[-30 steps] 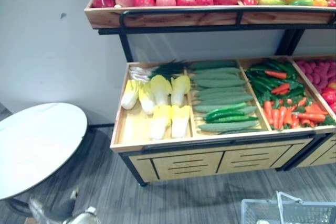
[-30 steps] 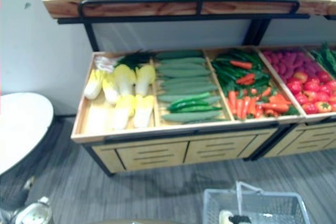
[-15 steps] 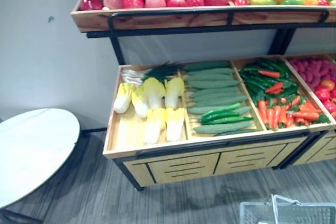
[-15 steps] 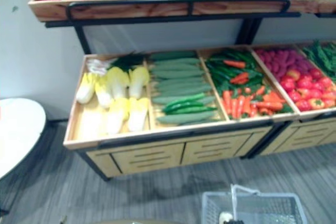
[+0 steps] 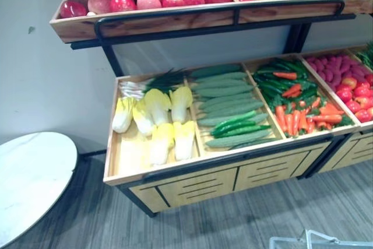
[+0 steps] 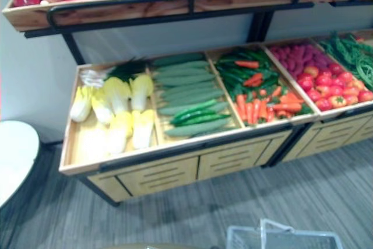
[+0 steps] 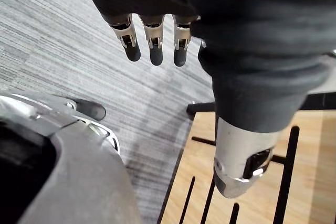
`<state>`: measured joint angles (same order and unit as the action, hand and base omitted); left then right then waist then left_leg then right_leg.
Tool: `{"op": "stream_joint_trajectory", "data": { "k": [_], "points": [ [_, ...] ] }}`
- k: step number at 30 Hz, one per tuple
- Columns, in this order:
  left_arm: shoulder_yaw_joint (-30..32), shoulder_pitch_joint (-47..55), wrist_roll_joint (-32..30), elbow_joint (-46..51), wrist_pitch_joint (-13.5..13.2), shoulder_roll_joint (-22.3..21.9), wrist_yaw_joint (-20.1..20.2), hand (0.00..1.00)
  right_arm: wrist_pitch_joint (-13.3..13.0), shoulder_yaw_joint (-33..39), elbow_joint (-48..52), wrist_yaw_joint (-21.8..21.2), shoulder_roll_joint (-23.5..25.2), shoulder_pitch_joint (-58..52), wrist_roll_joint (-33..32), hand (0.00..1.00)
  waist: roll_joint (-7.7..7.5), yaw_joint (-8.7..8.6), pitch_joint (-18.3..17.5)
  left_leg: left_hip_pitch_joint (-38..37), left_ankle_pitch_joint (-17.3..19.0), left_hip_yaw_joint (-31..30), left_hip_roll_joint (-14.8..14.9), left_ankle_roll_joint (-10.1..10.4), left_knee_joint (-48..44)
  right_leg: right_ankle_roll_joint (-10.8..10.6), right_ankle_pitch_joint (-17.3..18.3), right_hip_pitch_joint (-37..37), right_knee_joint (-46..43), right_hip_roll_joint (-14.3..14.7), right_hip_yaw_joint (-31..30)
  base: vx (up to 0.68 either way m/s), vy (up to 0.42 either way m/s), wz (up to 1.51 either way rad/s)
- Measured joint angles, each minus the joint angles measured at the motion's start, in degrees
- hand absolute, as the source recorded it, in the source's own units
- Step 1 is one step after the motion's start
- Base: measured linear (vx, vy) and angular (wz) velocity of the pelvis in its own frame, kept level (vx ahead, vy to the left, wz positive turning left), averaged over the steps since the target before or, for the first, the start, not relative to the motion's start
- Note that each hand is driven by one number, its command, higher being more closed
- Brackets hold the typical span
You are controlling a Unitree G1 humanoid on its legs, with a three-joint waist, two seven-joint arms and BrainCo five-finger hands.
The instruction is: Pick vegetable in the basket
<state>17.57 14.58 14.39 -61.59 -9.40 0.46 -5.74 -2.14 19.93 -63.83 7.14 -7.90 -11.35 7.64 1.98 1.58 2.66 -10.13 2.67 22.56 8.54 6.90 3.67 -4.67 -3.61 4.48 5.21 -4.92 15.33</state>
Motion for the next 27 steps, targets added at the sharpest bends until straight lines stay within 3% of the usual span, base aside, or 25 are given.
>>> {"op": "stream_joint_trajectory", "data": {
  "k": [5,7,9,11,12,13,14,15,16,17,18,20,22,24,27],
  "points": [
    [-2.87,-2.06,-4.59,-0.14,0.12,1.98,-0.08,0.00,-0.76,0.32,0.11,0.57,0.14,0.38,-2.07,1.00,-0.96,-0.29,2.13,-0.11,3.90,1.77,0.55,-0.70,-6.84,-0.27,6.77,-6.04,-16.04,-1.83,-4.45,0.04,0.033,-0.29],
    [-3.78,-3.77,-7.66,-0.56,0.21,2.91,-0.34,0.00,-2.09,1.55,0.69,1.14,1.40,0.31,-2.64,1.00,-1.66,-1.45,3.40,-0.42,5.32,2.49,0.43,-1.15,-8.84,-0.38,7.15,-7.86,-20.09,-2.38,-7.16,0.01,0.060,-0.38],
    [-3.96,-5.76,-9.12,-1.18,1.54,3.94,-0.59,0.00,-3.32,2.00,2.41,1.22,2.62,-0.21,-3.94,1.00,-2.76,-1.89,5.01,-1.27,6.67,5.01,0.69,-1.09,-10.14,-0.83,6.84,-8.53,-21.23,-2.41,-9.18,-0.08,0.046,-0.65],
    [-3.88,-6.28,-10.86,-1.06,2.58,4.26,-0.29,0.00,-3.90,1.94,5.06,1.15,4.62,-1.46,-4.47,1.00,-3.63,-3.08,5.37,-1.08,8.41,10.00,1.29,-1.41,-12.50,-0.79,3.87,-9.46,-18.16,-1.36,-9.67,-0.21,0.034,-1.07],
    [-3.85,-6.28,-11.23,-0.98,2.81,3.94,-0.38,0.00,-4.07,1.58,6.00,1.10,4.85,-1.31,-4.39,1.00,-1.94,-2.89,5.62,-0.74,8.22,13.85,3.35,-2.02,-12.66,0.17,-0.75,-9.08,-12.97,0.32,-9.47,-0.22,0.035,-1.72],
    [-3.86,-5.95,-11.33,0.06,3.04,3.82,-0.71,0.00,-3.99,0.87,7.03,0.58,5.03,-0.21,-4.07,1.00,-1.28,-2.56,5.93,-0.16,8.26,19.43,4.93,-2.19,-13.16,3.67,-0.09,-11.14,-16.75,0.44,-2.41,-0.22,0.025,-1.83],
    [-3.92,-6.01,-11.13,0.62,3.29,3.89,-0.95,0.00,-3.85,0.70,7.10,0.15,5.02,0.48,-4.05,1.00,-1.46,-2.88,6.35,-0.14,8.06,21.37,5.31,-2.18,-13.12,5.63,3.57,-12.39,-22.37,-0.63,2.21,-0.18,-0.004,-1.93],
    [-4.29,-6.26,-10.39,1.24,3.70,4.35,-1.55,0.00,-3.56,0.72,6.51,-0.17,4.64,0.55,-3.98,1.00,-1.69,-3.08,6.75,-0.60,7.63,25.39,6.26,-2.10,-13.13,6.95,8.10,-12.68,-30.61,-2.98,10.34,-0.10,-0.008,-1.82],
    [-4.08,-6.38,-9.64,1.23,4.18,4.49,-2.26,0.00,-3.37,0.64,5.78,-0.19,3.88,0.66,-3.69,1.00,-1.76,-2.76,6.82,-1.43,7.52,29.87,7.28,-2.06,-14.06,8.66,9.50,-11.17,-34.44,-5.35,16.46,-0.06,-0.017,-1.82],
    [-4.02,-6.35,-8.78,1.22,4.62,4.58,-2.61,0.00,-3.34,0.35,5.29,-0.24,3.43,0.86,-3.61,1.00,-1.93,-2.73,6.85,-1.85,7.52,31.67,7.56,-2.06,-14.57,8.92,9.77,-10.64,-34.84,-6.24,18.28,-0.02,-0.057,-1.93],
    [-3.35,-6.61,-7.83,1.13,5.10,4.98,-2.94,0.00,-3.27,-0.25,4.12,-0.24,2.97,1.83,-3.07,1.00,-3.15,-2.97,7.61,-3.12,7.37,35.15,7.16,-2.28,-15.61,8.96,9.57,-10.40,-33.13,-5.79,20.30,-0.08,-0.121,-1.76],
    [-2.60,-7.63,-8.04,0.59,5.16,5.28,-2.77,0.00,-3.37,-0.65,3.51,-0.22,2.38,1.79,-2.92,1.00,-2.57,-3.22,8.22,-3.46,7.20,34.92,7.01,-2.58,-14.56,8.89,9.36,-8.16,-24.56,-1.57,19.53,-0.09,-0.159,-1.48],
    [-2.69,-9.25,-8.46,0.66,4.99,5.29,-2.71,0.00,-3.04,-0.58,1.91,-0.24,2.33,2.21,-2.99,1.00,-3.11,-3.28,8.59,-3.43,7.07,36.14,6.47,-2.26,-13.90,7.66,8.65,-6.10,-14.21,2.05,17.17,-0.06,-0.160,-0.90],
    [-3.88,-10.34,-8.47,0.68,4.93,4.47,-2.65,0.00,-2.02,-0.81,0.27,-0.62,2.58,2.04,-2.97,1.00,-2.69,-3.33,8.89,-4.02,6.49,38.20,7.14,-1.47,-14.47,6.95,5.70,-3.90,-6.37,5.31,14.81,-0.11,-0.115,-0.61],
    [-5.89,-10.13,-8.53,0.57,4.98,4.29,-2.80,0.00,-1.61,-1.23,-0.02,-1.12,3.55,1.04,-3.15,1.00,-2.81,-4.08,8.92,-3.98,6.37,38.00,8.92,-1.30,-17.83,7.60,6.01,-4.17,-5.50,6.15,13.54,-0.11,-0.075,-0.28]
  ]
}}
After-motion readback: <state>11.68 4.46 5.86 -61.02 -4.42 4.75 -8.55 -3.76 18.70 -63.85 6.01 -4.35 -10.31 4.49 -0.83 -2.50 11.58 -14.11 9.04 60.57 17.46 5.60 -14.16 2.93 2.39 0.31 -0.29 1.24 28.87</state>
